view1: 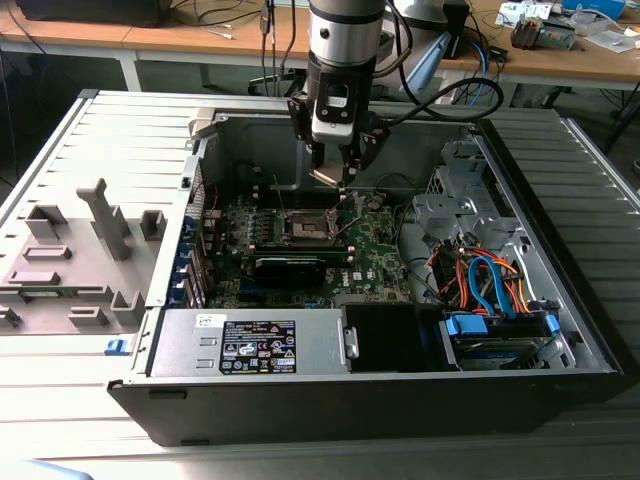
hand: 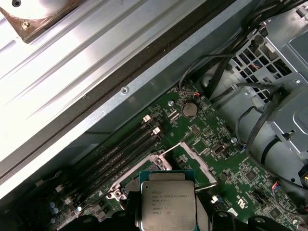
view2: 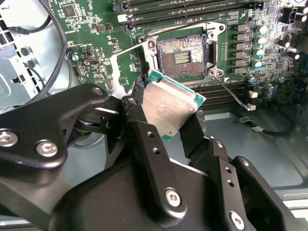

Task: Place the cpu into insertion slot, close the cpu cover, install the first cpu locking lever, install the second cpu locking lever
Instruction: 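Place the cpu into insertion slot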

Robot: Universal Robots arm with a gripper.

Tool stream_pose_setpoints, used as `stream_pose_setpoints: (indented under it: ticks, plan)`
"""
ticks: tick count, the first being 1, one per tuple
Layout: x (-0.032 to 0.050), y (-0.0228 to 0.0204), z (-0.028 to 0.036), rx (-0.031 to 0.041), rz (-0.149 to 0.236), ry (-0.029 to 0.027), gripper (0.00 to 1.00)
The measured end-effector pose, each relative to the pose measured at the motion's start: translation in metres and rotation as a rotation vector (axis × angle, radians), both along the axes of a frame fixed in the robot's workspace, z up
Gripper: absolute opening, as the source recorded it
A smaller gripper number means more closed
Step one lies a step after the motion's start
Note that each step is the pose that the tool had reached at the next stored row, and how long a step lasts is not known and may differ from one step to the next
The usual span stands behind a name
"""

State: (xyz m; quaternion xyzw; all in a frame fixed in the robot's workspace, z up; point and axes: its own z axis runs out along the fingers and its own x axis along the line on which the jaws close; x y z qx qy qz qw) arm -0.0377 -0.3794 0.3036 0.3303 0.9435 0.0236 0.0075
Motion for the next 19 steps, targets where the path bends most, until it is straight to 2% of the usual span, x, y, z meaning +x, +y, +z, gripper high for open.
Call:
stream_pose_setpoints:
  ticks: [19]
  plan:
    - [0.0000,0.0000,-0.0008,-0.0103,-0.019,0.0000,0.55]
